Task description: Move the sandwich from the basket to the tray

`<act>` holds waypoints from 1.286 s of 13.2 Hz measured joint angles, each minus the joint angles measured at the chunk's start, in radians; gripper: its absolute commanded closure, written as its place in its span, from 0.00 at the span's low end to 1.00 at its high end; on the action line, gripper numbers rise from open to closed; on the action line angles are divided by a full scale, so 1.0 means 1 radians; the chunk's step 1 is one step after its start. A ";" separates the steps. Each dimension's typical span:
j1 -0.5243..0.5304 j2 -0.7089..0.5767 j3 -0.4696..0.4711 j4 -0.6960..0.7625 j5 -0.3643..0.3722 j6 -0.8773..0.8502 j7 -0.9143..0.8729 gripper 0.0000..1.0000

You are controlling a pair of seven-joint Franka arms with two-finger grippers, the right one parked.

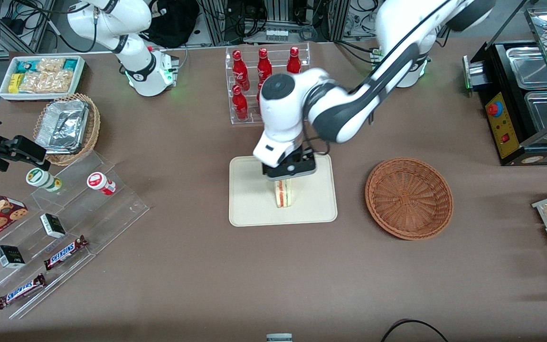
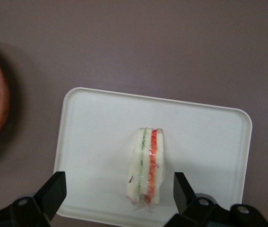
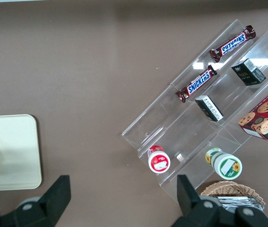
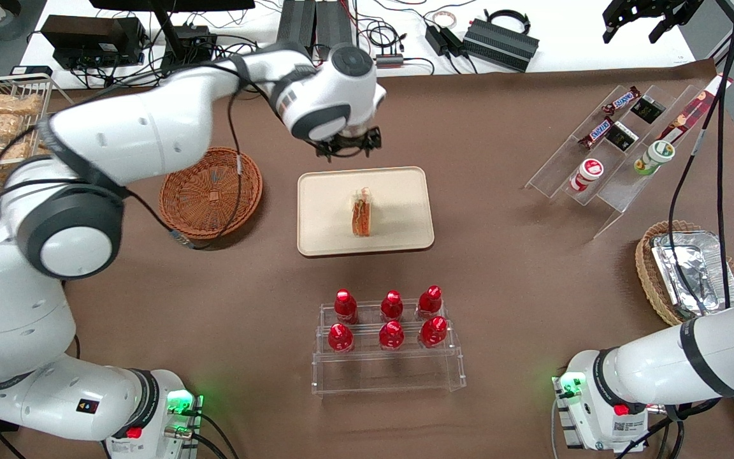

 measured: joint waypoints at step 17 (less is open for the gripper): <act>0.260 -0.414 0.267 0.119 -0.394 -0.555 0.733 0.00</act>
